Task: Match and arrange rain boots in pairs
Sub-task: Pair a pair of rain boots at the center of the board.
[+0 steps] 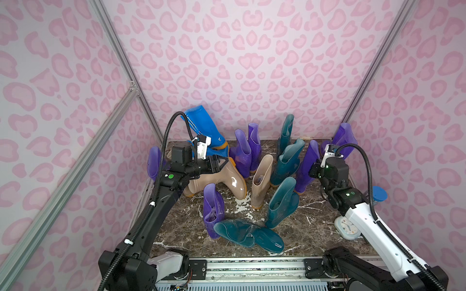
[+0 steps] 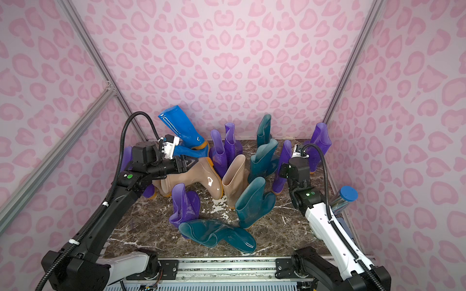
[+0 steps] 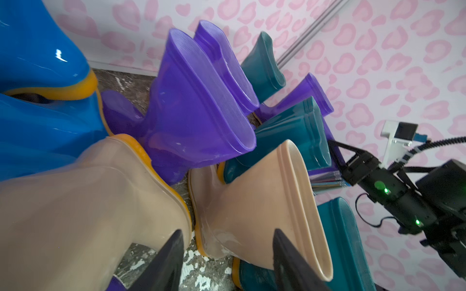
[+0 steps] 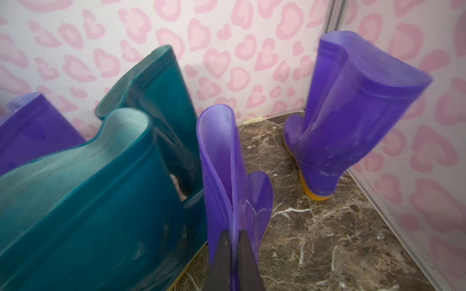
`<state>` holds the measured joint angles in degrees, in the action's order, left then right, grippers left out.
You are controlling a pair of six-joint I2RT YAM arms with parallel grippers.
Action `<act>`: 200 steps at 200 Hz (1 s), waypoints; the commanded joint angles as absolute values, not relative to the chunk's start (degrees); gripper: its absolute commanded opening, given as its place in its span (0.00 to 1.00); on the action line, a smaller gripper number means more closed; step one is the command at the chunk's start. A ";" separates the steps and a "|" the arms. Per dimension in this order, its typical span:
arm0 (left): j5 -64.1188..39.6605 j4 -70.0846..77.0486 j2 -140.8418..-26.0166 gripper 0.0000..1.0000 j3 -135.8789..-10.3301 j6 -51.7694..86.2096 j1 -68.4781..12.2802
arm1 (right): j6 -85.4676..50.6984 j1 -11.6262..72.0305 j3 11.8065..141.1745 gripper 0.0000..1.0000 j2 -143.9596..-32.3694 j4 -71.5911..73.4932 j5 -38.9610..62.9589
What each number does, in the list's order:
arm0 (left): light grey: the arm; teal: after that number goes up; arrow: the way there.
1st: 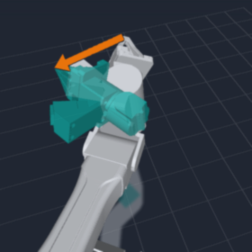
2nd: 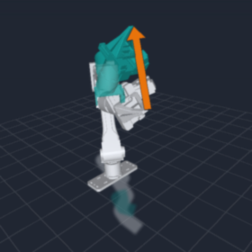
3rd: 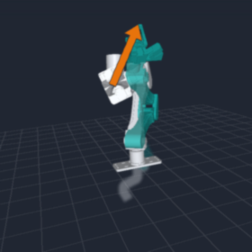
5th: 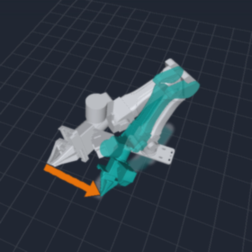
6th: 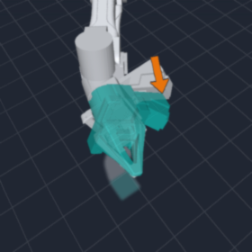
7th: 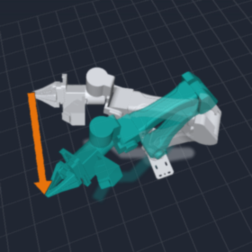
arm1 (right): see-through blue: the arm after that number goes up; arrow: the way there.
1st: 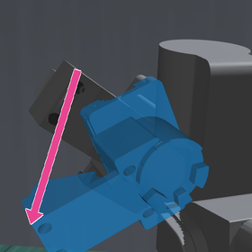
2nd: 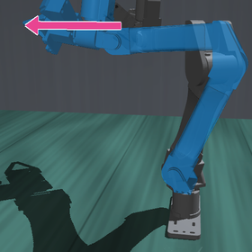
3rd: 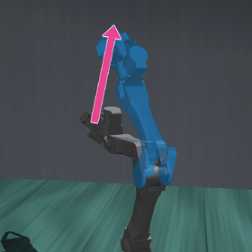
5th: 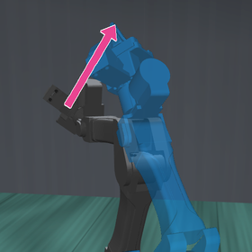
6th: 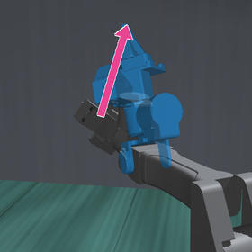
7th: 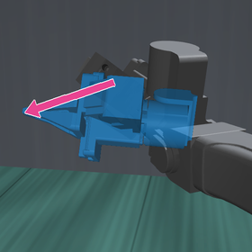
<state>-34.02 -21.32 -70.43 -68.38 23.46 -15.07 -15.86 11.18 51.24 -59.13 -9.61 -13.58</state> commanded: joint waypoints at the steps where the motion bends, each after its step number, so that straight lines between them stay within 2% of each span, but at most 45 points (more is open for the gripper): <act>1: -35.13 -21.43 -70.94 0.58 -69.19 21.80 -16.32 | -14.42 6.24 52.91 0.00 -59.60 -4.55 -9.00; 25: -34.81 -21.31 -71.43 0.58 -69.17 21.91 -16.71 | -16.27 -0.89 55.24 0.00 -62.50 -0.49 0.53; 41: -34.50 -21.77 -71.76 0.58 -69.24 21.82 -16.94 | -15.83 -2.59 57.60 0.00 -65.86 1.02 4.27; 88: -34.11 -21.98 -71.63 0.58 -69.26 21.51 -17.33 | -11.22 -2.71 66.48 0.00 -75.66 -0.04 4.13; 156: -33.89 -22.15 -71.94 0.57 -69.24 21.45 -17.39 | -6.86 -3.45 75.10 0.00 -83.24 -0.03 3.87; 200: -33.77 -22.11 -72.07 0.57 -69.19 21.36 -17.32 | -4.94 -5.11 80.42 0.00 -87.64 -0.10 9.86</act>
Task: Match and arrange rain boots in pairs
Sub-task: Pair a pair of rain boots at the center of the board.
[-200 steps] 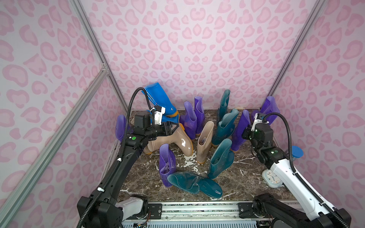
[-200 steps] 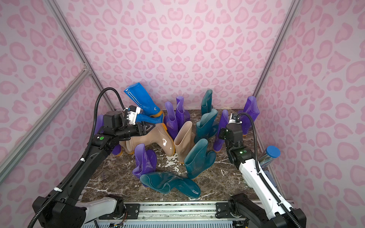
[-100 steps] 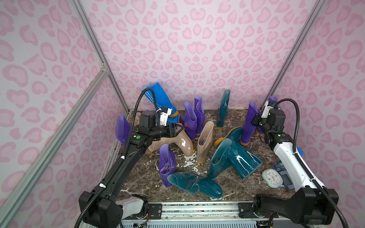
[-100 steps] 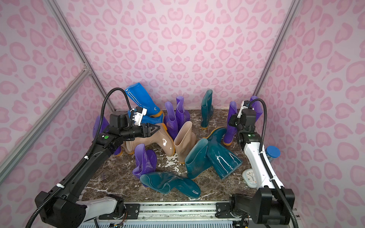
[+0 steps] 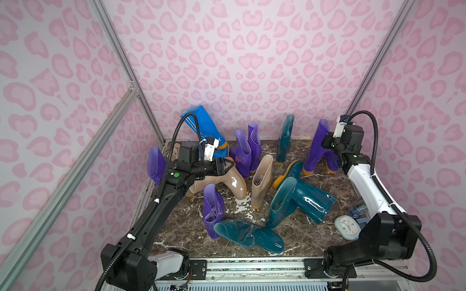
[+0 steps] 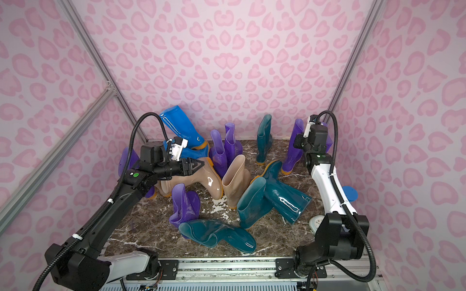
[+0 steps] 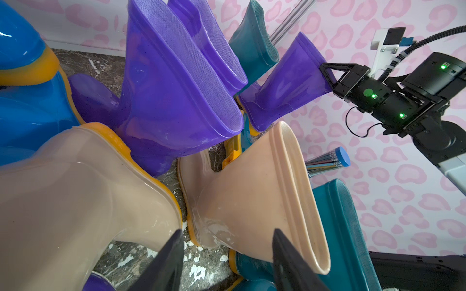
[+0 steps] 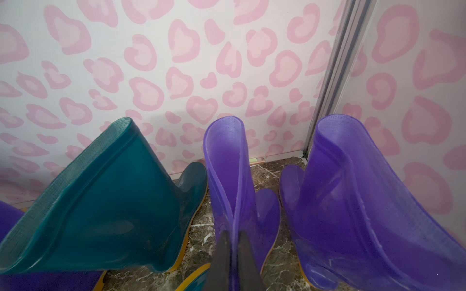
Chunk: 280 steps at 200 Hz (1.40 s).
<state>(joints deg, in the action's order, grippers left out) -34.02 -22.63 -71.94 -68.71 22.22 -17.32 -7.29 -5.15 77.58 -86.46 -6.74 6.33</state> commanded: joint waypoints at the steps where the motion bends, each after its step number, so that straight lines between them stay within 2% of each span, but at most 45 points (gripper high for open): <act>1: -33.80 -22.13 -72.07 0.57 -69.22 21.36 -17.32 | -4.89 -5.06 80.42 0.00 -87.72 0.04 9.72; 30: -34.08 -22.14 -72.42 0.57 -69.34 21.56 -17.39 | -0.05 -3.88 82.17 0.00 -90.22 0.63 5.72; 97: -33.93 -22.10 -72.07 0.57 -69.36 21.53 -17.40 | -1.49 -2.72 76.27 0.00 -89.26 -0.02 -0.78; 206: -33.93 -21.97 -72.33 0.57 -69.32 21.40 -17.38 | -7.68 -6.09 69.42 0.00 -89.86 13.07 -15.47; 223: -33.83 -22.08 -72.51 0.57 -69.38 21.36 -17.40 | -7.43 -6.15 67.73 0.00 -89.55 17.62 -15.89; 280: -34.01 -22.15 -73.12 0.57 -69.48 21.45 -17.36 | -7.72 -5.59 67.59 0.00 -90.20 20.23 -13.69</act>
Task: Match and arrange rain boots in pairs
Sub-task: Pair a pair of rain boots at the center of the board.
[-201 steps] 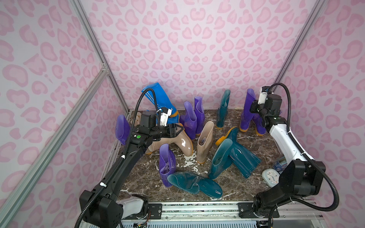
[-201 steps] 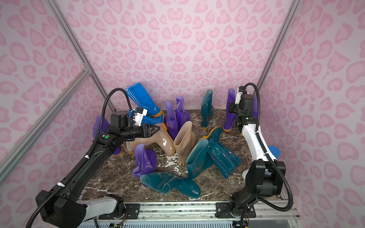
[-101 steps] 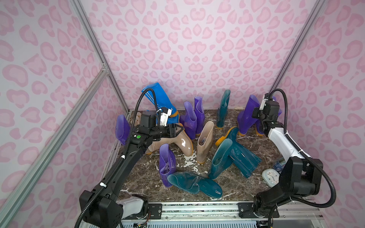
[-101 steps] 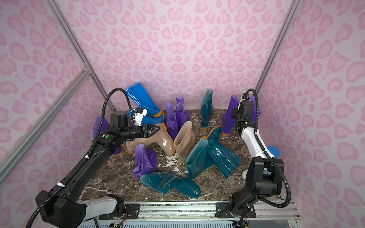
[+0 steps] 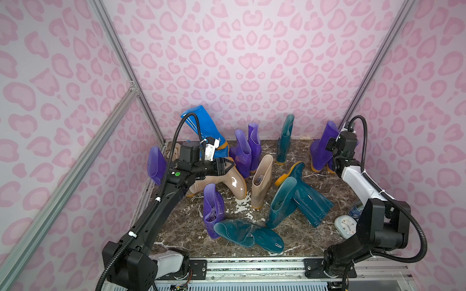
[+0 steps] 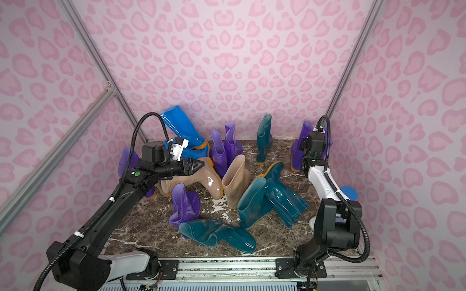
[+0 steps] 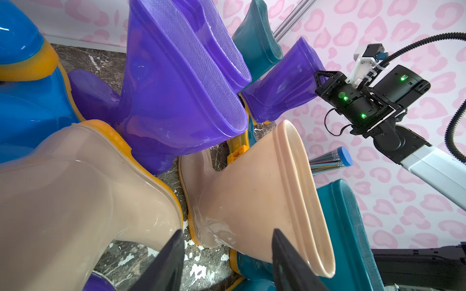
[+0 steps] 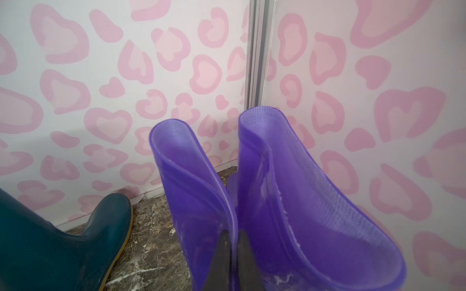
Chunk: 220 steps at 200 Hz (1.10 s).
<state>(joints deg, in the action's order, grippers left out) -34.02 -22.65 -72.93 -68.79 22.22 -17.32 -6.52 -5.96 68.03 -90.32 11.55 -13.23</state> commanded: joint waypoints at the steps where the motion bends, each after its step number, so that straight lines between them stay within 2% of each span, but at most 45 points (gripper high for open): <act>1: -34.01 -22.15 -73.12 0.57 -69.50 21.45 -17.34 | -7.77 -5.56 67.59 0.01 -90.19 20.22 -13.61; 9: -34.06 -22.15 -73.13 0.57 -69.52 21.44 -17.35 | -8.37 -5.46 67.44 0.09 -90.33 20.11 -12.81; 23: -34.02 -22.17 -72.96 0.57 -69.52 21.36 -17.35 | -8.53 -4.97 67.40 0.36 -91.02 19.26 -13.10; 32: -33.93 -22.19 -72.80 0.57 -69.51 21.36 -17.38 | -8.61 -4.67 67.39 0.45 -91.43 18.94 -13.36; 70: -33.76 -22.25 -72.60 0.57 -69.50 21.27 -17.32 | -8.80 -2.96 66.17 0.60 -90.30 17.49 -13.06; 113: -33.69 -22.25 -71.99 0.59 -69.41 21.36 -17.36 | -11.65 -1.23 61.39 0.77 -84.36 16.99 -21.18; 119: -33.67 -22.25 -72.03 0.59 -69.45 21.40 -17.34 | -12.09 -1.30 60.44 0.82 -83.21 17.63 -21.93; 130: -33.92 -22.19 -72.04 0.61 -69.37 21.60 -17.40 | -12.54 -1.57 58.69 0.85 -81.54 19.35 -23.03; 143: -34.02 -22.21 -71.90 0.62 -69.49 21.67 -17.38 | -13.24 -1.91 57.46 0.98 -79.88 19.89 -24.51; 177: -34.03 -21.98 -71.24 0.63 -69.28 21.68 -17.36 | -16.80 -1.96 56.73 0.98 -76.60 14.15 -22.06; 220: -34.49 -21.88 -71.39 0.63 -69.26 21.97 -17.55 | -17.74 5.04 50.61 0.95 -68.09 14.88 -21.13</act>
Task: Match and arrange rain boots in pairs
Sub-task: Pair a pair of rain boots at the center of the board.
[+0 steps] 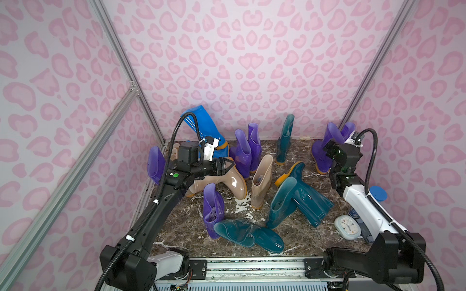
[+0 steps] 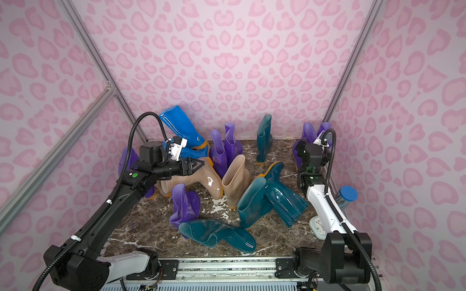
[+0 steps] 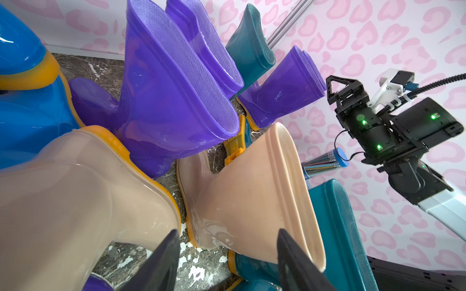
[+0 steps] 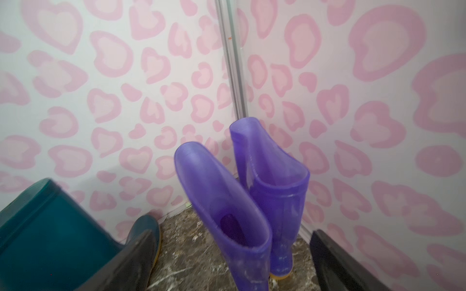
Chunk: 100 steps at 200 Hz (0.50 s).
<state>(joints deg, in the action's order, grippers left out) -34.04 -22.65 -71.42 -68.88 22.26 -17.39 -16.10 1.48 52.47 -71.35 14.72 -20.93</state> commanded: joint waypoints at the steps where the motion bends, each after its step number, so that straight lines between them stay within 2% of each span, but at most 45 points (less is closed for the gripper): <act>1: -34.52 -21.84 -71.42 0.63 -69.30 21.97 -17.57 | -17.75 5.29 50.53 0.95 -67.93 14.87 -21.33; 21: -34.64 -21.74 -71.35 0.63 -69.25 21.89 -17.90 | -16.43 13.54 48.99 0.93 -65.48 15.66 -27.23; 40: -34.65 -21.60 -71.36 0.63 -69.24 21.88 -17.98 | -15.98 18.38 49.46 0.92 -66.38 17.38 -25.12; 69: -34.50 -21.87 -71.54 0.63 -69.25 21.54 -18.58 | -19.85 21.44 53.64 0.91 -69.24 8.23 -28.11; 100: -34.64 -22.28 -70.82 0.62 -69.45 20.25 -20.03 | -27.43 21.36 47.48 0.86 -64.76 3.83 -31.41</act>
<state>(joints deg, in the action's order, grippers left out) -34.11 -22.65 -71.42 -68.88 21.98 -19.31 -20.38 21.34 51.35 -67.31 9.19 -26.46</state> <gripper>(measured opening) 0.622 0.869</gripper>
